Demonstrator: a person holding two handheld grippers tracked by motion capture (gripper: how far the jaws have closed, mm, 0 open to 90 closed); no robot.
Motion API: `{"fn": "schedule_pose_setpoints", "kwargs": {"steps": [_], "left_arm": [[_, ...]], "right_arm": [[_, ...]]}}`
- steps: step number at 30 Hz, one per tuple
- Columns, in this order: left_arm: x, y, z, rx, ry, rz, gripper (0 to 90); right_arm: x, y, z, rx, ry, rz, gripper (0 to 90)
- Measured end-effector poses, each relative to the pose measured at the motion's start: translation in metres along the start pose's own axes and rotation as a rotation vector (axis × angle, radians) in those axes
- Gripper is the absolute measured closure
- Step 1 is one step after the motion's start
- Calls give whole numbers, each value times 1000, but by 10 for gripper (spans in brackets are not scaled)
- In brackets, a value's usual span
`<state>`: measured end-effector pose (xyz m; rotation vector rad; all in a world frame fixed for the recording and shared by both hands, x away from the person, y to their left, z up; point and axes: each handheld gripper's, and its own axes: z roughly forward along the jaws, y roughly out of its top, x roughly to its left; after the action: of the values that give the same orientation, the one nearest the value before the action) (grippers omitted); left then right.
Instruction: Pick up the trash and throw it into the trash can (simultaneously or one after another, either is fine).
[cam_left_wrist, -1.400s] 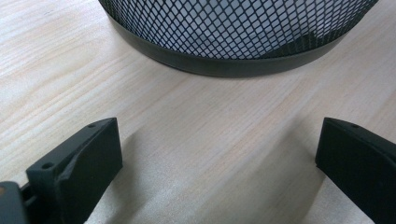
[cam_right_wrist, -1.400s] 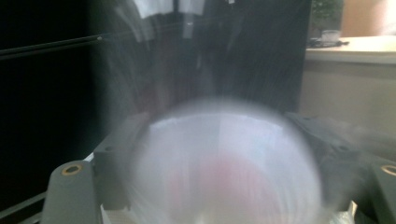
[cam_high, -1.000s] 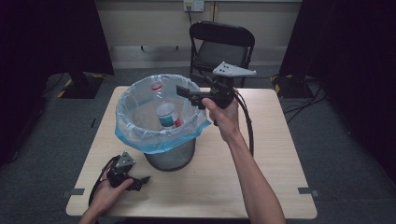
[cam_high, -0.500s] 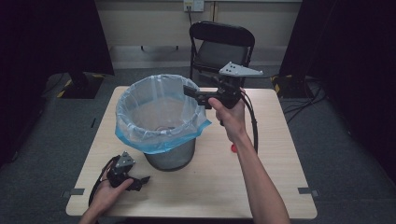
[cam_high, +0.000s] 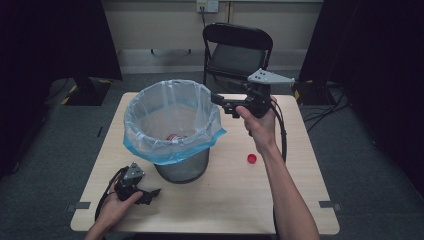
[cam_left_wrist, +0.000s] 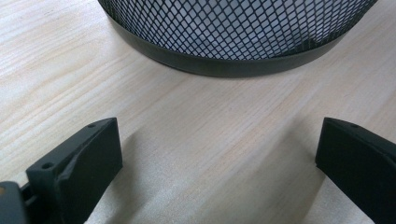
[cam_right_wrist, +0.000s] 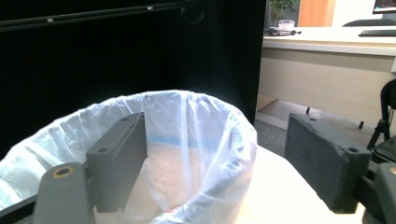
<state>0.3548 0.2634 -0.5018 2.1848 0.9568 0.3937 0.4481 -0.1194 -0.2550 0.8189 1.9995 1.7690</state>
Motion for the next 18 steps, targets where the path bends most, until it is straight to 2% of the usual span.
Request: {"fn": "schedule_pose_setpoints", "kwargs": {"steps": [13,18], "left_arm": [[0,0,0,0,0,0,0],[0,0,0,-1,-1,0,0]], "right_arm": [[-16,-12,-20,29,-62,4,250],[-21,-19,-27,53,-111,-2,252]]}}
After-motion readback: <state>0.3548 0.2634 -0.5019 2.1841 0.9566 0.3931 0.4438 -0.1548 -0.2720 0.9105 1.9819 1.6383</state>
